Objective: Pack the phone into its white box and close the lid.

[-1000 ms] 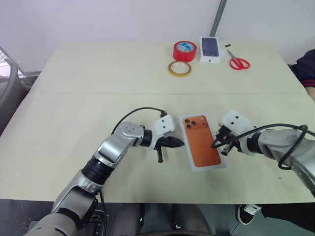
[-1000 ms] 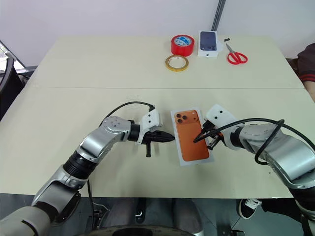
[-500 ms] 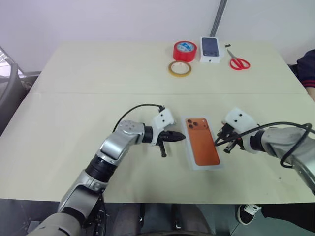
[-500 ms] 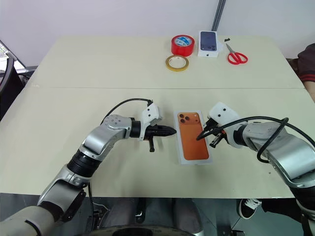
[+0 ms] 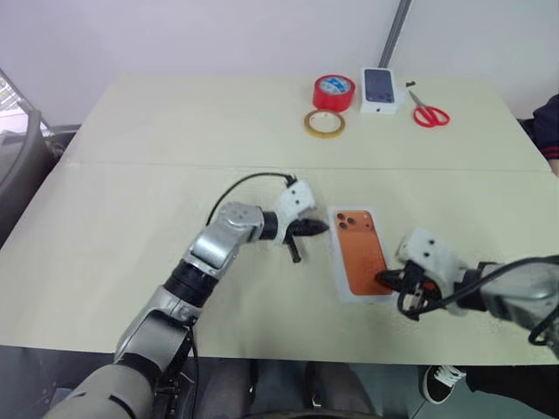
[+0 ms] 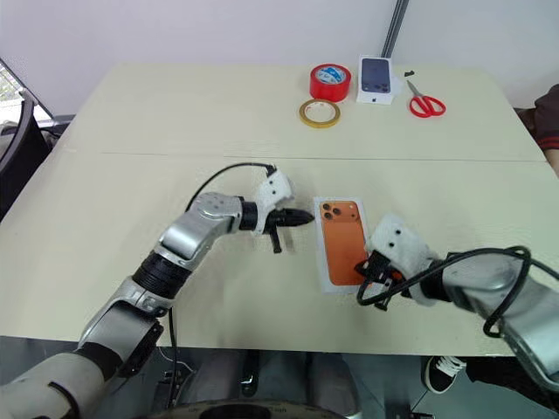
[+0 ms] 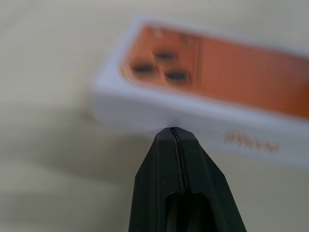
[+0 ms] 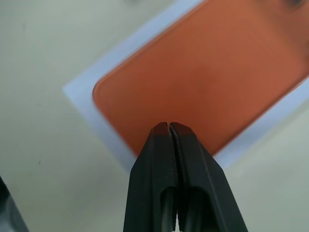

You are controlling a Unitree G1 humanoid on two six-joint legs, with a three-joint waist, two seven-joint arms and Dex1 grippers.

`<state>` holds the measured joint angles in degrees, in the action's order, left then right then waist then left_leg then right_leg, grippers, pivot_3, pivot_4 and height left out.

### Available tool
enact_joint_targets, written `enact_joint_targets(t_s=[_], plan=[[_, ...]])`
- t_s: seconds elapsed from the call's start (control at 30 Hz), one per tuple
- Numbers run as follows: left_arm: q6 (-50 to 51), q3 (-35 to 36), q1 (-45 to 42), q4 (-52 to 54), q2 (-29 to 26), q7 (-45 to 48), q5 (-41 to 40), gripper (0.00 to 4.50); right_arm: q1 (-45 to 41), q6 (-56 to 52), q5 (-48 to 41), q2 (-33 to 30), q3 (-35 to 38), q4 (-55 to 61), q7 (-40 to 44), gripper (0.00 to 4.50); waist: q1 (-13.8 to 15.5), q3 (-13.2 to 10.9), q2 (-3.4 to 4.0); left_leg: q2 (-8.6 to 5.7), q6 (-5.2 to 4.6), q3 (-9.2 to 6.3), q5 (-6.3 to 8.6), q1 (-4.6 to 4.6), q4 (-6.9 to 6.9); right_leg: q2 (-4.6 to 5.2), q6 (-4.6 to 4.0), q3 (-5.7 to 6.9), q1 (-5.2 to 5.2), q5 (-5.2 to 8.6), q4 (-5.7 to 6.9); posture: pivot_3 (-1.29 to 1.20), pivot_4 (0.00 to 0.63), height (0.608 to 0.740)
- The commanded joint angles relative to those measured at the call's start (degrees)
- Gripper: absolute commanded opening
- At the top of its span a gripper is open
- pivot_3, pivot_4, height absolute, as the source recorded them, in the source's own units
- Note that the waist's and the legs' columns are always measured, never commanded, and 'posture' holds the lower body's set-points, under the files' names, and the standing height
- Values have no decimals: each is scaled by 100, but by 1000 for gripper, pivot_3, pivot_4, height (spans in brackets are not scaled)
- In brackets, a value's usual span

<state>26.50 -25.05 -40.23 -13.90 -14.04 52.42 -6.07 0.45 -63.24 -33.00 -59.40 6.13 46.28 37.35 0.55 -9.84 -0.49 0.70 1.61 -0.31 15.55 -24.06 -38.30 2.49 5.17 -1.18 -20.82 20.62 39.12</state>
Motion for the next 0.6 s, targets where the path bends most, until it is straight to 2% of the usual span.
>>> enact_joint_targets(t_s=[0.03, 0.17, 0.33, 0.43, 0.6], plan=[[-129, 339, -147, -12, 10, -12, -94, 0, -170, -59, 148, 224, -180, 81, -361, 64, -6, 2, -6, 2, 0, -2, 0, 1, 0, -3, 0, 0, 1, 0, 0, 0, 150, 736], [96, 1293, -141, 259, -267, -59, -654, 0, -625, 42, 72, 339, 198, -76, -380, 64, -23, 2, -6, 3, 3, -1, -2, -1, 0, 0, 0, -1, -4, 0, 4, 0, 150, 736], [42, 2064, 128, 469, -1062, -87, -825, 0, -836, 372, -37, 384, 617, -324, -108, 64, -26, 2, -5, 4, 5, -2, -3, -1, 3, -1, 0, 1, -5, 0, 4, 0, 150, 736], [81, 2802, 595, 751, -1655, -30, -1129, 0, -605, 889, -13, 498, 1019, -466, 132, 64, -24, 2, -5, 3, 5, -2, -3, 0, 4, 2, 0, 1, -5, 0, 2, 0, 150, 736], [18, 3588, 1483, 1072, -2435, 78, -1372, 0, -264, 1397, 97, 611, 1398, -760, 285, 64, -19, 1, -6, 4, 5, -1, -3, 0, 4, 4, 0, 2, -4, 0, 3, 0, 150, 736]])
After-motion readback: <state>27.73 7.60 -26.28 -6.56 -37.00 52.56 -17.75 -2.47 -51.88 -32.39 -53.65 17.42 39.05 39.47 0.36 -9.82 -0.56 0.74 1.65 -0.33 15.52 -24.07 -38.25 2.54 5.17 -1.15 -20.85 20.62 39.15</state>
